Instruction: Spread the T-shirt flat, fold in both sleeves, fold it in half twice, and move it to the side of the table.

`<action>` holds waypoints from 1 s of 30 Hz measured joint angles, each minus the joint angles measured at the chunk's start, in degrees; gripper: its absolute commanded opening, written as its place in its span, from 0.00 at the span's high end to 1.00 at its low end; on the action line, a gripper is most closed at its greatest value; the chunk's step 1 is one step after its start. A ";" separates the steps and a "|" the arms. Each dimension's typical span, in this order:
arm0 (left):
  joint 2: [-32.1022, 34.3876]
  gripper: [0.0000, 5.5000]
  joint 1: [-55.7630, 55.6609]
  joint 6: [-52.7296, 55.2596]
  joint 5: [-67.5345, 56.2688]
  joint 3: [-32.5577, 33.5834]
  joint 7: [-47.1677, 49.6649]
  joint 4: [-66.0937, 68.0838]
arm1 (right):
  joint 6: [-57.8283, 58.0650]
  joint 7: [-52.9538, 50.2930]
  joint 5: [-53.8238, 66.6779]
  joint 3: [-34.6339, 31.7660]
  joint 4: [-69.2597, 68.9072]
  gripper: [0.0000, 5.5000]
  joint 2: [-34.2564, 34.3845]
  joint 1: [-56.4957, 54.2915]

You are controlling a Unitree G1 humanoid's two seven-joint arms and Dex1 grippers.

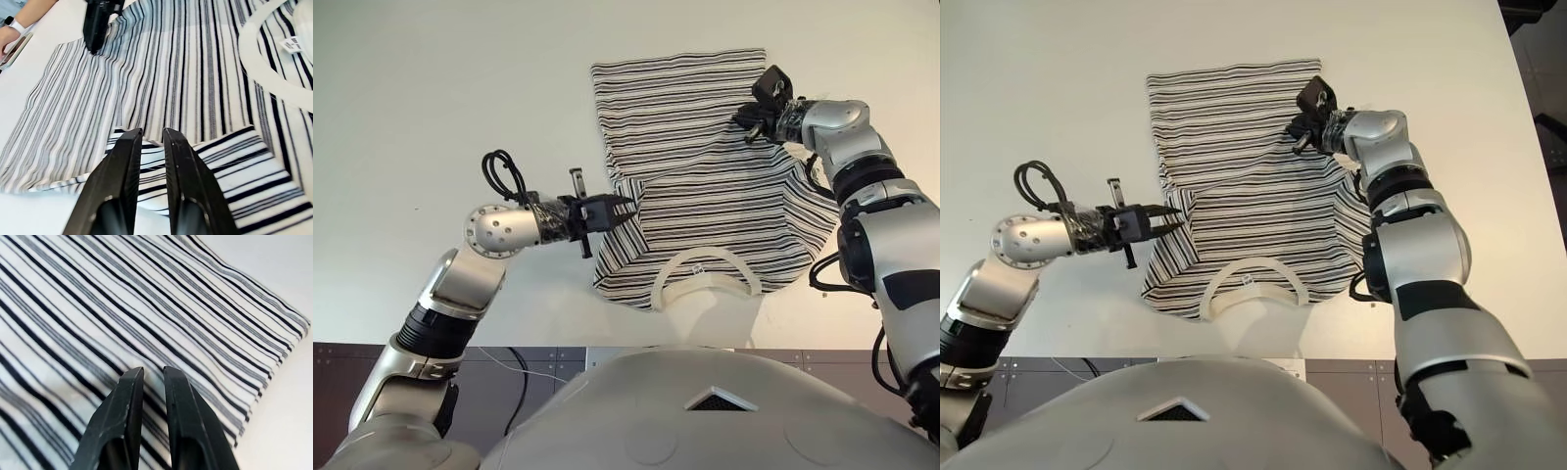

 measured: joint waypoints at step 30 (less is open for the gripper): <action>-2.37 0.85 20.84 -13.32 10.62 4.20 19.76 3.86 | 57.39 -8.40 49.70 -43.11 -86.65 0.80 -5.42 72.92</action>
